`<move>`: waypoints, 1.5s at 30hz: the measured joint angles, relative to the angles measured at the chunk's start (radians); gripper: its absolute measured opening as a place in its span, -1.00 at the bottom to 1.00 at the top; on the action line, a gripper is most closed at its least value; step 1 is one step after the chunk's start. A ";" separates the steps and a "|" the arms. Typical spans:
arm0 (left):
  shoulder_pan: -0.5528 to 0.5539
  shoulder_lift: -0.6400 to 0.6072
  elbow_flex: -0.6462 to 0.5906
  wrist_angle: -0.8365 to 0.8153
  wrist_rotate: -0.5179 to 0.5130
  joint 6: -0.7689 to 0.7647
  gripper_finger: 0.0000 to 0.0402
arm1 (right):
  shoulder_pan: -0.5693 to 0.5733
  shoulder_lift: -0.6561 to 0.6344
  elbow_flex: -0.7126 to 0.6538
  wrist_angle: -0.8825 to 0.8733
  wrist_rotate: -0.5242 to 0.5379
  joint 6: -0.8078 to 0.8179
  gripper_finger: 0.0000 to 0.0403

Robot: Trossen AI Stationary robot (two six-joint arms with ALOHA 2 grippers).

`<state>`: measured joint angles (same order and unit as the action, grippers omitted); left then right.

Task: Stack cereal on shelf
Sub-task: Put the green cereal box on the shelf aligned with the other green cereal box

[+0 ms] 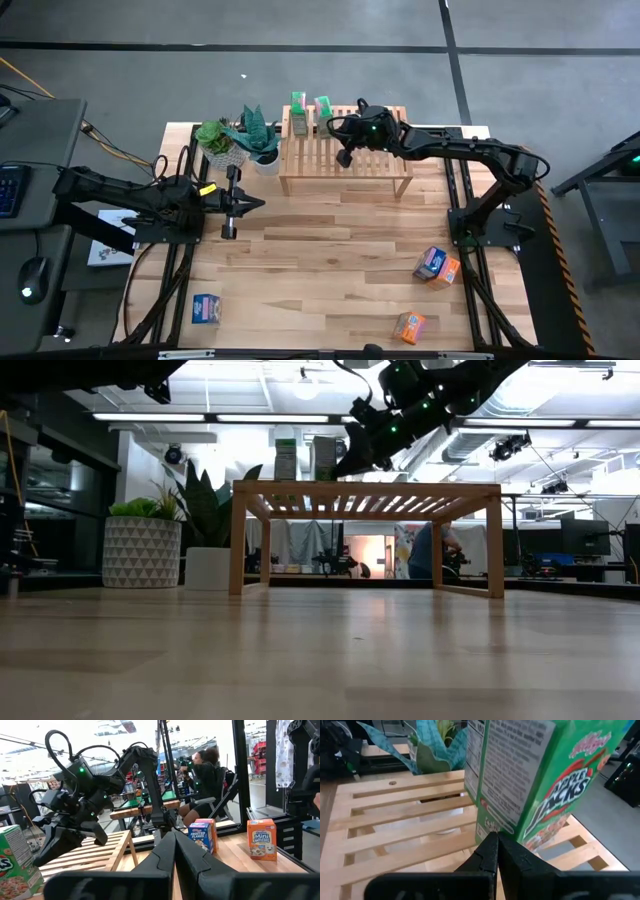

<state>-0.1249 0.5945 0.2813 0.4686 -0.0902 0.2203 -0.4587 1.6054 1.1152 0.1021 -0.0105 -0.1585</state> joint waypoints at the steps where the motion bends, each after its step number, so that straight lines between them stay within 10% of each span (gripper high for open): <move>1: 0.000 0.000 0.000 0.000 0.000 0.000 -1.00 | 0.000 0.000 0.000 0.003 0.000 0.000 -1.00; 45: 0.000 0.000 0.000 -0.001 0.000 0.000 -1.00 | -0.001 -0.013 0.000 0.034 0.060 0.004 -1.00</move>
<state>-0.1249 0.5945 0.2813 0.4679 -0.0906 0.2207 -0.4595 1.5929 1.1152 0.1366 0.0493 -0.1547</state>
